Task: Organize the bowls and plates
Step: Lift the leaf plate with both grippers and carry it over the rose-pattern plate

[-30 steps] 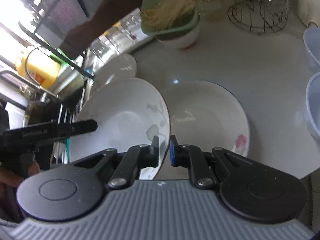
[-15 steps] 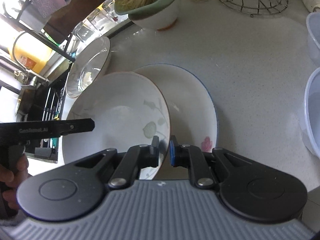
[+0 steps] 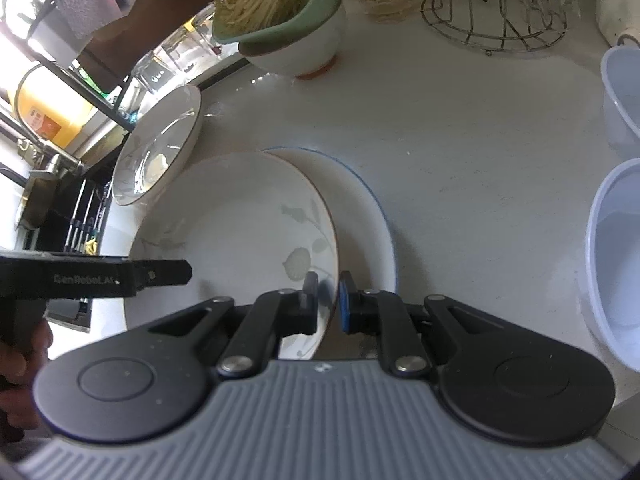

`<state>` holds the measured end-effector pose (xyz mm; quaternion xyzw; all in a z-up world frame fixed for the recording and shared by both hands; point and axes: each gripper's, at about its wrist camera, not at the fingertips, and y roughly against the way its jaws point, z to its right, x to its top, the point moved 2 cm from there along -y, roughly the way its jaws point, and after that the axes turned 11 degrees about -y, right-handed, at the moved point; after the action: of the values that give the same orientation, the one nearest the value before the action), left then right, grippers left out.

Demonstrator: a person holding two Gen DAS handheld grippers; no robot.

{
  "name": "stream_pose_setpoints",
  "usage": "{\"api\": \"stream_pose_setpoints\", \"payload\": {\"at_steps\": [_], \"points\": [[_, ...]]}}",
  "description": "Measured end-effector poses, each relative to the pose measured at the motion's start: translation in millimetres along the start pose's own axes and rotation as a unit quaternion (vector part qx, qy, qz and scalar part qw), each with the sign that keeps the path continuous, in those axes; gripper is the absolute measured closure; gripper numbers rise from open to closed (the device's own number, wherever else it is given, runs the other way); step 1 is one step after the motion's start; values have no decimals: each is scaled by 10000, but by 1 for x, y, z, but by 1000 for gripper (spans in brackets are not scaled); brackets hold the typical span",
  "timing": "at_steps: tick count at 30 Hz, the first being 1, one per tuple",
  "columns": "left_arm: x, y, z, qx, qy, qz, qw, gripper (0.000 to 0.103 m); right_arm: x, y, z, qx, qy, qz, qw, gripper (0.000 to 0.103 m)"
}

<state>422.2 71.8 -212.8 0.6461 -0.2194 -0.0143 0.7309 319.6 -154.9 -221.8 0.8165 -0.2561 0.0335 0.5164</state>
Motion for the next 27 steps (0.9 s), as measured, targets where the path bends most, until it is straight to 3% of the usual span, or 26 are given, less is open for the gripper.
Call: {"api": "stream_pose_setpoints", "payload": {"at_steps": [8,13,19,27], "points": [[-3,-1,7,-32,-149,-26,9999,49,0,8,6,-117,14,134,9998,90],[-6,8,1,-151,123,110,9997,49,-4,13,8,-51,-1,201,9998,90],[-6,31,3,-244,177,442,9986,49,-1,37,2,38,107,615,9980,89],[2,85,34,-158,-290,1278,9912,49,13,88,-9,182,343,1215,9918,89]]}}
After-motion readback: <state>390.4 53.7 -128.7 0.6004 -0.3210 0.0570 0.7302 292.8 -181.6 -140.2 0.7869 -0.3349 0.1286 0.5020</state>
